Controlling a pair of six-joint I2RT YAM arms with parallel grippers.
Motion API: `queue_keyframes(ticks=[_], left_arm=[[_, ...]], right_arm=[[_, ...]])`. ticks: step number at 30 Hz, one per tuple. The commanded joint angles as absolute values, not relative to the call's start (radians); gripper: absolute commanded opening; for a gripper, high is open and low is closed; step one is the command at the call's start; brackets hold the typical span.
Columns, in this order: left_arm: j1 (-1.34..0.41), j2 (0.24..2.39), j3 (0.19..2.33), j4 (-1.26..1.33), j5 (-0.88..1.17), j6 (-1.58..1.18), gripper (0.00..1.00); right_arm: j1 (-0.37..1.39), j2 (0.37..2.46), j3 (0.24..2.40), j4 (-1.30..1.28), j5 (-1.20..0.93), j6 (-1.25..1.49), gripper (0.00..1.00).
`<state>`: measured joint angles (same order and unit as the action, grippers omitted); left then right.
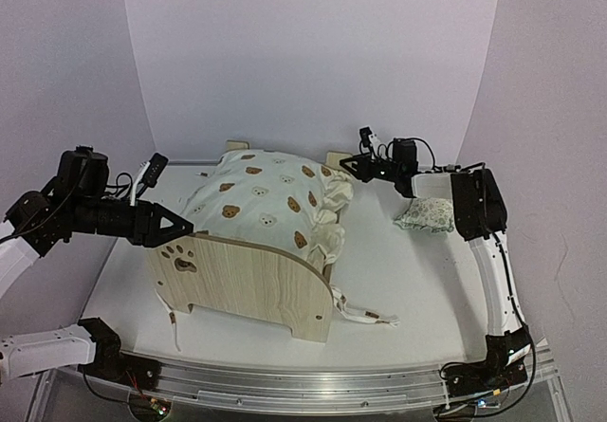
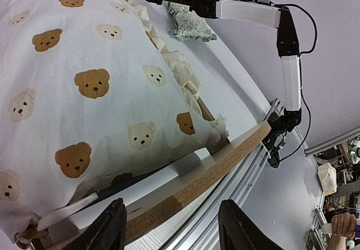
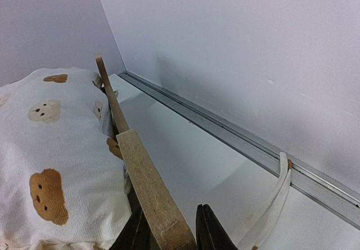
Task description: Set up the pet bed
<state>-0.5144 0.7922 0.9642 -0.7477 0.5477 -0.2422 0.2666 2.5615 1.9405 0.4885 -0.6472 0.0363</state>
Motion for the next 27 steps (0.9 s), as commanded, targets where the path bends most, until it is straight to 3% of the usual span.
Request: queue_keyframes(ticks=[1,10,27], left_arm=[[-0.516,0.774,0.985,-0.711,0.512,-0.234,0.57],[-0.516,0.775,1.02,-0.656,0.34,-0.27,0.62],[-0.515,0.911,1.029,-0.523,0.23,-0.263,0.63]], right_arm=[[0.254,2.449,1.815,0.526,-0.605,0.087,0.01],[0.229,2.319,1.598,0.603,-0.595,0.096,0.0],[0.131,2.053,1.217,0.624,-0.381,0.041,0.0]])
